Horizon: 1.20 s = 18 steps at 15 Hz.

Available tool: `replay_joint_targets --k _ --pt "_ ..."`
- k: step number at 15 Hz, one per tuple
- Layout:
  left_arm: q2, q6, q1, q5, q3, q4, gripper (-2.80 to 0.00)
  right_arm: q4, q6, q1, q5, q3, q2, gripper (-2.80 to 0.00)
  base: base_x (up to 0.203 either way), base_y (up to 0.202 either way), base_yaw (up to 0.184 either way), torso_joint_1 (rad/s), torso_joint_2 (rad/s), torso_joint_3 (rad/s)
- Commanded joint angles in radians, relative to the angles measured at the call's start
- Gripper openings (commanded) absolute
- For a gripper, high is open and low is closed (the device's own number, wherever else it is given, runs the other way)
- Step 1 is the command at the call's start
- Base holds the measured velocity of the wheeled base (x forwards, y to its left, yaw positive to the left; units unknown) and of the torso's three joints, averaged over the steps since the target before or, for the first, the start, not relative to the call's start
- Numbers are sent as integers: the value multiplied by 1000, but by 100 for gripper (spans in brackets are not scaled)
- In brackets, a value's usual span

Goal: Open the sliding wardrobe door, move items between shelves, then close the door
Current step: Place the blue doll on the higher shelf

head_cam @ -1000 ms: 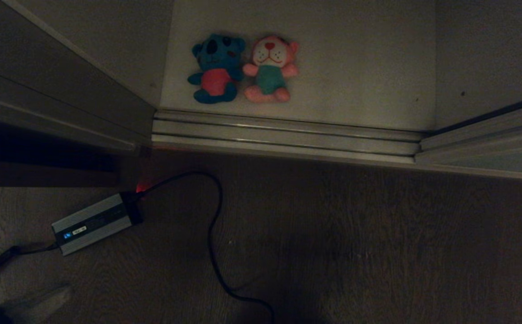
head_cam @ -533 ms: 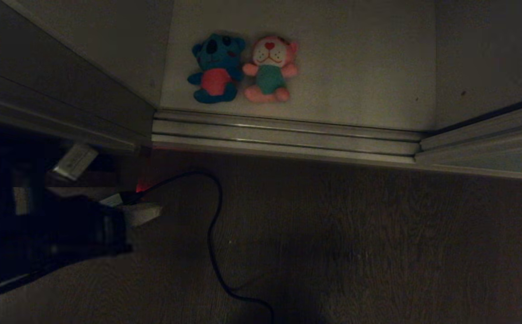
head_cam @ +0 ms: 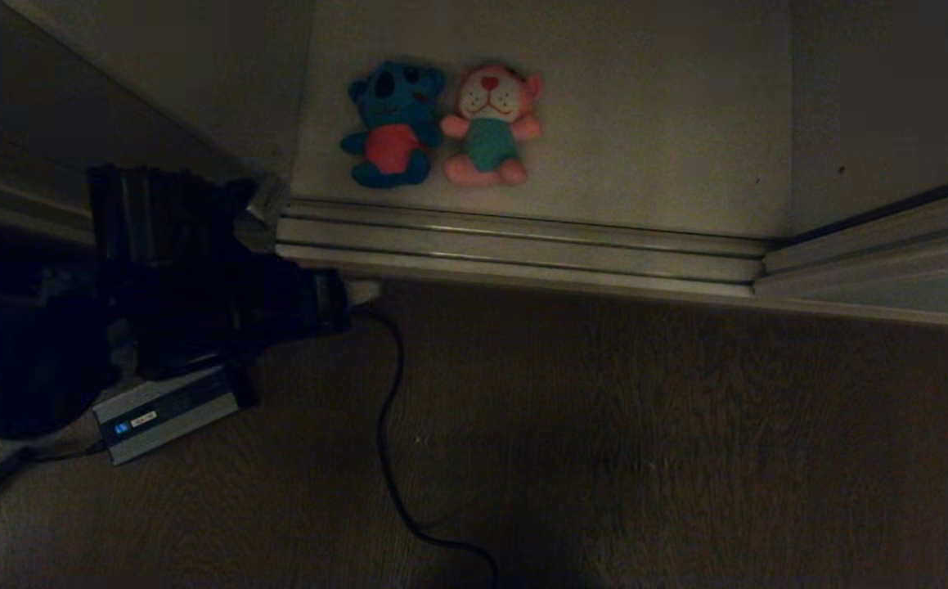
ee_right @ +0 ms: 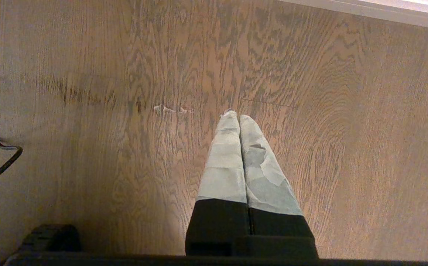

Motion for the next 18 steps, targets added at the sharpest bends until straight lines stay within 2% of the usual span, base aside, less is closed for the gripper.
replay_joint_targets --k 1,6,7,10,12,16,18 --pt "89 0 -2 36 -106 -26 0 -1 0 0 0 5 0 -280 0 0 0 0 0 0" --pt "212 33 -2 111 -241 -208 0 -1 0 0 2 3 0 -280 0 0 0 0 0 0" --pt "220 53 -2 114 -248 -229 0 -1 0 0 0 5 -1 -280 0 0 0 0 0 0" --pt "359 184 -6 120 -318 -387 0 -1 0 0 1 3 0 -280 0 0 0 0 0 0" --pt "421 250 -7 120 -371 -473 0 -1 0 0 0 3 0 -280 0 0 0 0 0 0" --pt "532 303 -4 118 -464 -633 0 -1 0 0 0 4 -1 -280 0 0 0 0 0 0" --pt "587 308 -4 118 -525 -647 0 1 0 0 0 5 0 -280 0 0 0 0 0 0"
